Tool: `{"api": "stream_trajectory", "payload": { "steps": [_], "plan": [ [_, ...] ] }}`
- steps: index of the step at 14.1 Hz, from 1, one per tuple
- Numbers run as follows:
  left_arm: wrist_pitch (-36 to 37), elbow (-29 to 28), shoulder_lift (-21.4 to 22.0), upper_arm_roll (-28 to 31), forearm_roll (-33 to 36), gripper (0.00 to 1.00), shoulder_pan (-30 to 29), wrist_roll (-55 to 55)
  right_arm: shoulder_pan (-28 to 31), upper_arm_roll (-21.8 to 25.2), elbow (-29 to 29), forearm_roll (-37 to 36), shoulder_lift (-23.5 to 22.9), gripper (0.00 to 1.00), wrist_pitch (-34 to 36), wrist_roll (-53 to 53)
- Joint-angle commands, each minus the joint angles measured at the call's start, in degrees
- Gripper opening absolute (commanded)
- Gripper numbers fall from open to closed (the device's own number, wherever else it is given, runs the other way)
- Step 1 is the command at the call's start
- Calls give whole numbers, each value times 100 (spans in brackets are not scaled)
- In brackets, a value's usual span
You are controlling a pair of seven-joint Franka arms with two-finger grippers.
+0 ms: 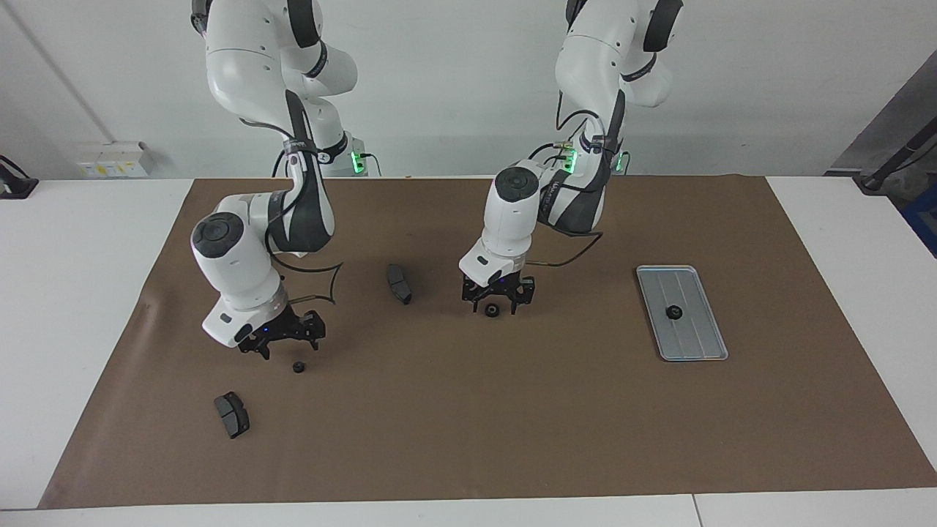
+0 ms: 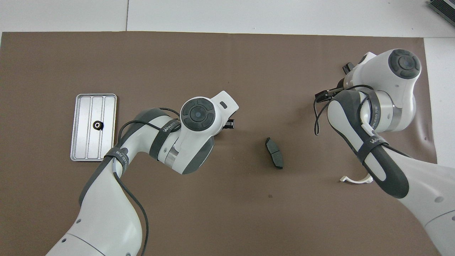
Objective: Pick bearing gear from pile to tray
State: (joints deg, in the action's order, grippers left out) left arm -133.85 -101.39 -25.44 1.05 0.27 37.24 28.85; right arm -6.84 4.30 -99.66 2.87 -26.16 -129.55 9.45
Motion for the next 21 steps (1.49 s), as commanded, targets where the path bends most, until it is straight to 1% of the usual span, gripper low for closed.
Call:
{"api": "stream_trajectory", "payload": {
  "steps": [1, 2, 5, 7, 8, 9, 11, 12, 15, 17, 18, 19, 20, 21],
  "plan": [
    [53, -109, -31, 98, 122, 79, 143, 59, 86, -78, 140, 117, -195, 100, -227, 224],
    [44, -127, -31, 98, 122, 77, 143, 59, 95, -78, 131, 117, -275, 100, -333, 233],
    [-193, -302, -22, 89, 140, 72, 143, 51, 130, -78, 131, 108, -293, 100, -352, 321],
    [-255, -312, -40, 89, 140, 68, 143, 51, 130, -78, 114, 108, -354, 82, -465, 356],
    [-273, -320, -40, 71, 140, 68, 143, 51, 121, -78, 70, 117, -354, 75, -492, 365],
    [-273, -329, -40, 71, 140, 66, 152, 51, 121, -78, 18, 108, -354, 71, -510, 373],
    [-290, -347, -49, 71, 140, 64, 152, 42, 130, -78, -53, 117, -354, 68, -502, 496],
    [-334, -356, -49, 71, 148, 61, 152, 33, 130, -78, -123, 117, -337, 64, -510, 575],
    [-352, -391, -49, 71, 148, 55, 214, 24, 121, -78, -124, 117, -328, 61, -493, 584],
    [-361, -399, -58, 71, 148, 53, 214, 16, 121, -78, -124, 117, -328, 49, -510, 576],
    [-361, -391, -92, 71, 148, 50, 223, 15, 121, -78, -124, 117, -337, 40, -510, 567],
    [-369, -373, -136, 71, 157, 48, 240, 15, 121, -78, -124, 117, -337, 28, -519, 558],
    [-396, -356, -189, 71, 157, 46, 266, 24, 121, -78, -124, 126, -337, 13, -545, 532],
    [-405, -338, -233, 89, 166, 42, 284, 24, 113, -78, -124, 126, -337, 0, -545, 497]
  ]
}}
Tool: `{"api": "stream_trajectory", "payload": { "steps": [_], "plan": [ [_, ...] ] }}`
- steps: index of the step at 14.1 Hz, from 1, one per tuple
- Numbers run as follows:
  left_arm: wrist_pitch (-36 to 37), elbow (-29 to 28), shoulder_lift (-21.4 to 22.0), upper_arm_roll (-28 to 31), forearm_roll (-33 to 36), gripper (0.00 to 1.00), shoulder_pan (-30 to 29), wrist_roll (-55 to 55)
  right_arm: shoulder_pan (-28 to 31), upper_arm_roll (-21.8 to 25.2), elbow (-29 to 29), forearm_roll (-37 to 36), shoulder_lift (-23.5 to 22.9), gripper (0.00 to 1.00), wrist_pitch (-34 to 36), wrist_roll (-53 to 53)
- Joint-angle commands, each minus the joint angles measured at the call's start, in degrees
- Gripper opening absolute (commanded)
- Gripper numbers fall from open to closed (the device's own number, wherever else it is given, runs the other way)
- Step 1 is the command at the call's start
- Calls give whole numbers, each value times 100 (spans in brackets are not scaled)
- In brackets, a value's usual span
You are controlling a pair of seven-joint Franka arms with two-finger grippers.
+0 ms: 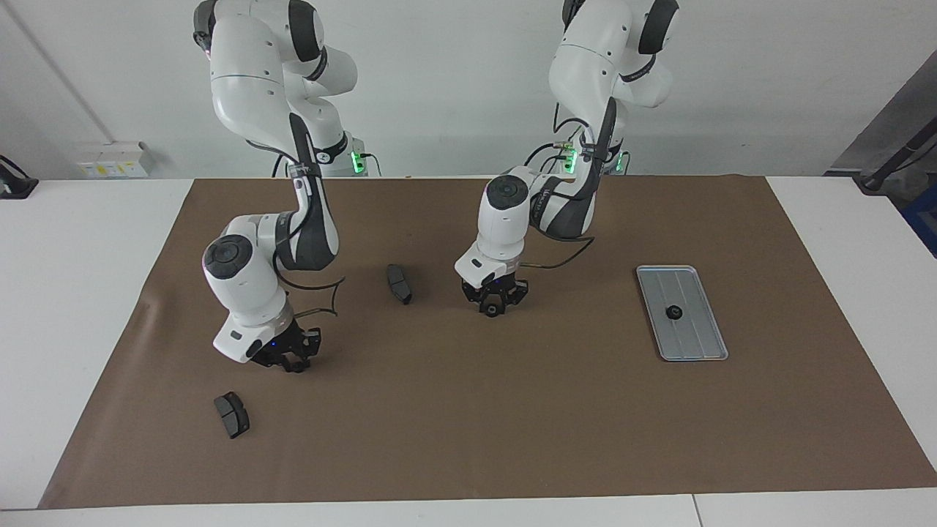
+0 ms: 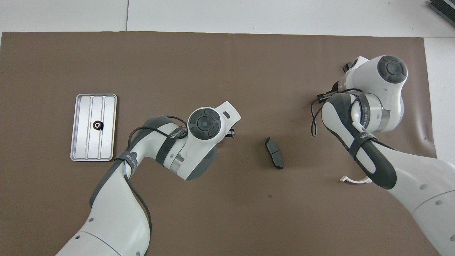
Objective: Pick bearing gear from pile to tray
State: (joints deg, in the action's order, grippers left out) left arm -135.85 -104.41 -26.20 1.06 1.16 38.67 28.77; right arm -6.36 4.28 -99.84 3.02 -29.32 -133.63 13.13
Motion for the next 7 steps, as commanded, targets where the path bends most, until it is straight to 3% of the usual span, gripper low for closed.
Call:
{"api": "stream_trajectory", "payload": {
  "steps": [1, 5, 7],
  "plan": [
    [-179, -26, -157, 87, 68, 37, 141, 32, 65, -77, -106, 111, -13, 0, -137, 59],
    [5, 113, -166, 70, 68, 11, 89, 6, 48, -77, -45, 111, 92, 0, 12, -108],
    [539, 517, -166, 87, 16, 0, -130, -29, -5, -77, -45, 111, 425, 0, 266, -581]
  ]
}}
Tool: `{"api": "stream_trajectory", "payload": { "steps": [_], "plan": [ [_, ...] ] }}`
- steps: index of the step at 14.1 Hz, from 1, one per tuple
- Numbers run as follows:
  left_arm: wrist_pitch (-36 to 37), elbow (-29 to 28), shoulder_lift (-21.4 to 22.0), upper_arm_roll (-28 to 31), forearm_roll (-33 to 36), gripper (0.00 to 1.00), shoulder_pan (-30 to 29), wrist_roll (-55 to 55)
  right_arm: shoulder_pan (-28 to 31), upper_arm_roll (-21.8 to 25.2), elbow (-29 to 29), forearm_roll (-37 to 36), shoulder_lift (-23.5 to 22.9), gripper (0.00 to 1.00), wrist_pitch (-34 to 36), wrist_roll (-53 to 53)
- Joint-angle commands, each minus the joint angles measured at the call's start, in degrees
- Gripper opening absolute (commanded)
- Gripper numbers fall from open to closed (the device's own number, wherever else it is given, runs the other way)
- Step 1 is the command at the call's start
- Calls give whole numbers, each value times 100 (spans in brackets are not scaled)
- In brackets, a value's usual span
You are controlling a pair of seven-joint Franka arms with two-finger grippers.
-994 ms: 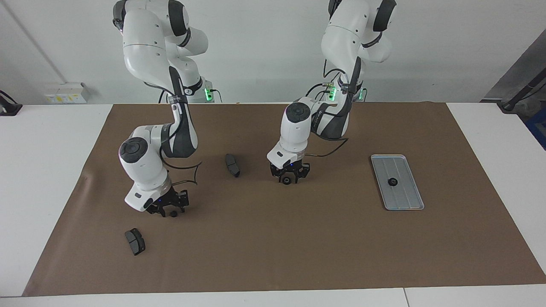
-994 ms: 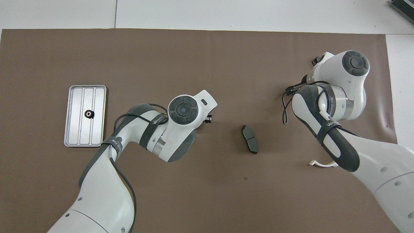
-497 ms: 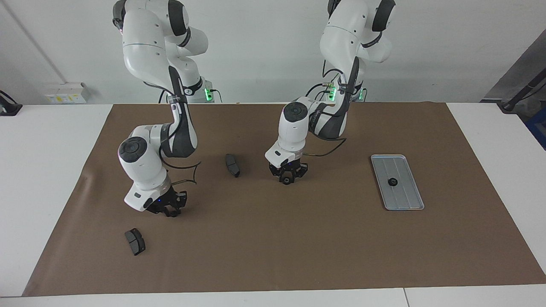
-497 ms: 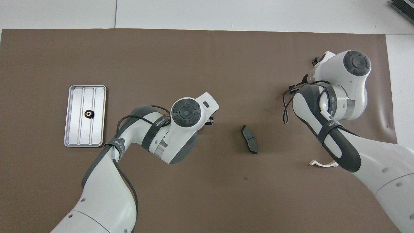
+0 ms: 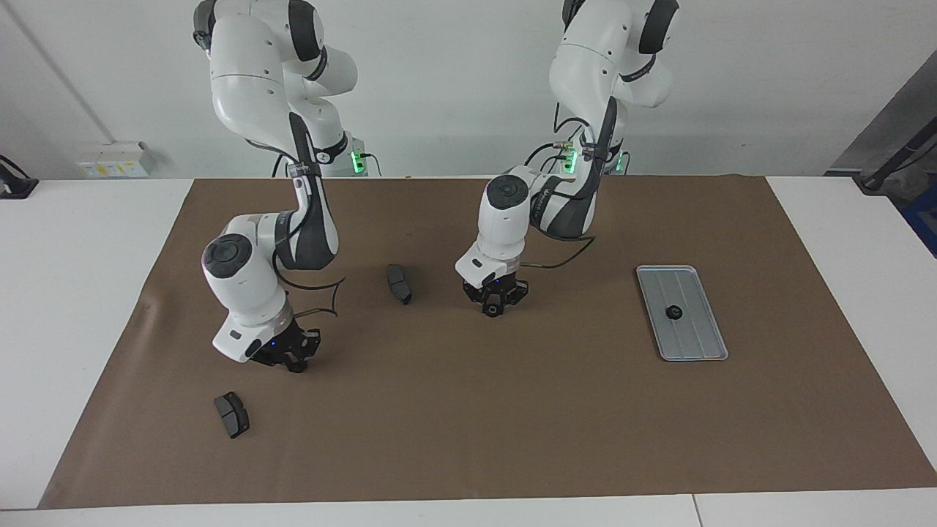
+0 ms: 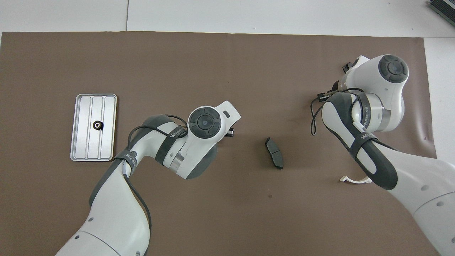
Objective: Pick bearing gear from pile to tray
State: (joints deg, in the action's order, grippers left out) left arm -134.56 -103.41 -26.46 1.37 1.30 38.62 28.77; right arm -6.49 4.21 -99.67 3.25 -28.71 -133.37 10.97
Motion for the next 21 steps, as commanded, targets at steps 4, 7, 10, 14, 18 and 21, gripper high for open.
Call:
{"api": "stream_trajectory", "payload": {
  "steps": [4, 7, 10, 14, 18, 21],
  "plan": [
    [1141, 691, 244, 4, -68, 0, -1151, -353, -254, -87, -70, 88, 1085, 0, 986, -1385],
    [1764, 489, 869, 21, -499, 0, -2188, -1502, -825, -79, -70, 70, 1263, 0, 1217, -2264],
    [2065, 96, 1133, 57, -508, 0, -3033, -2671, -1335, -87, -61, 70, 1254, 0, 1164, -2897],
    [1453, -1388, 1704, 57, -508, 0, -3878, -4123, -2276, -87, -61, 61, 1009, 0, 691, -4470],
    [563, -2419, 2012, 66, -508, 0, -3958, -4195, -2927, -87, -17, -9, 587, 0, 68, -5560],
    [378, -2657, 2101, 66, -508, 27, -4037, -4239, -3226, -87, 53, -149, 200, 0, -267, -5983]
  ]
}}
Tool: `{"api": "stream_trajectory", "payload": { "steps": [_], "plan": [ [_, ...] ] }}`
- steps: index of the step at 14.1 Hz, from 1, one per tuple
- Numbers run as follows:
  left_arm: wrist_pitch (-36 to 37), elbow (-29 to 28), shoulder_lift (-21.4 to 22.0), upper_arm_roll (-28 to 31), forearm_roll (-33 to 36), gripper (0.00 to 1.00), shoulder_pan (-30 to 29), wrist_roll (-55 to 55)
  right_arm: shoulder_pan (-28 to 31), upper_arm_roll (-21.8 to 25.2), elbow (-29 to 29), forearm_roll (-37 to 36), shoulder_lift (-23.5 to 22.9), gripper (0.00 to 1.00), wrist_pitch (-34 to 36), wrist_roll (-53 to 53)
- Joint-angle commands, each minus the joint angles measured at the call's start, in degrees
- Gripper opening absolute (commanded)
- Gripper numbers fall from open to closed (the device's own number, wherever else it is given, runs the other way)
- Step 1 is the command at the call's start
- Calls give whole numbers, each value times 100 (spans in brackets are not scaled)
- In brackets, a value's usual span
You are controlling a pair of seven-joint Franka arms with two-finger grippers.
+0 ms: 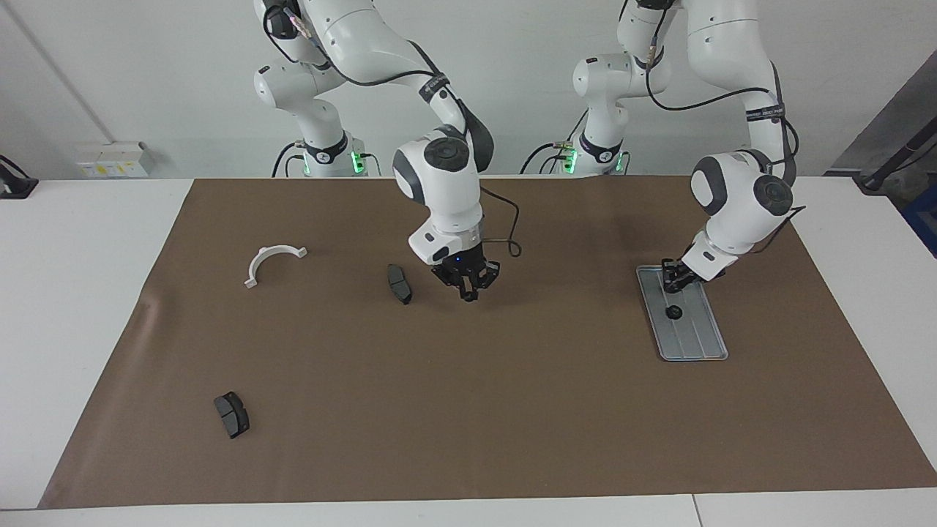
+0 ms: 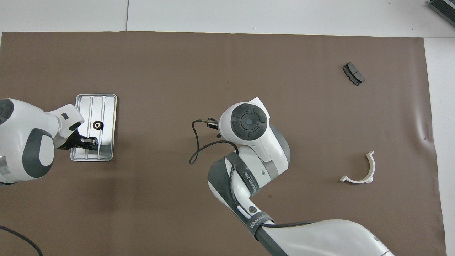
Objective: Pick bearing gear from pile to tray
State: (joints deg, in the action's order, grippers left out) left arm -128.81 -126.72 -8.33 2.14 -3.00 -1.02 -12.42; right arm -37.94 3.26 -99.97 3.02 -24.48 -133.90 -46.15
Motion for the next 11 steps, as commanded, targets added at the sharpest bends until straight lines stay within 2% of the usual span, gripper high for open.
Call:
{"api": "stream_trajectory", "payload": {
  "steps": [1, 3, 4, 6, 7, 9, 11],
  "plan": [
    [-163, -318, 288, -12, -78, 46, -82, -130, -91, 8, 56, -161, -250, 0, -268, -315],
    [-154, -222, 262, -12, -78, 100, -56, -121, -109, 8, -14, -170, -259, 2, -277, -333],
    [-119, -38, 218, -21, -78, 100, 5, -77, -161, 8, -49, -179, -328, 14, -321, -351],
    [222, 479, 156, -56, -78, 100, 189, 72, -284, 8, -84, -179, -408, 52, -391, -359],
    [407, 752, 95, -56, -78, 100, 338, 342, -276, 17, -84, -179, -408, 98, -383, -359],
    [523, 1140, -10, -56, -78, 100, 855, 1150, -267, 43, -58, -223, -399, 100, -383, -359],
    [392, 1272, -81, -56, -78, 100, 1418, 1966, -136, 113, -40, -381, -286, 100, -331, -342]
  ]
}}
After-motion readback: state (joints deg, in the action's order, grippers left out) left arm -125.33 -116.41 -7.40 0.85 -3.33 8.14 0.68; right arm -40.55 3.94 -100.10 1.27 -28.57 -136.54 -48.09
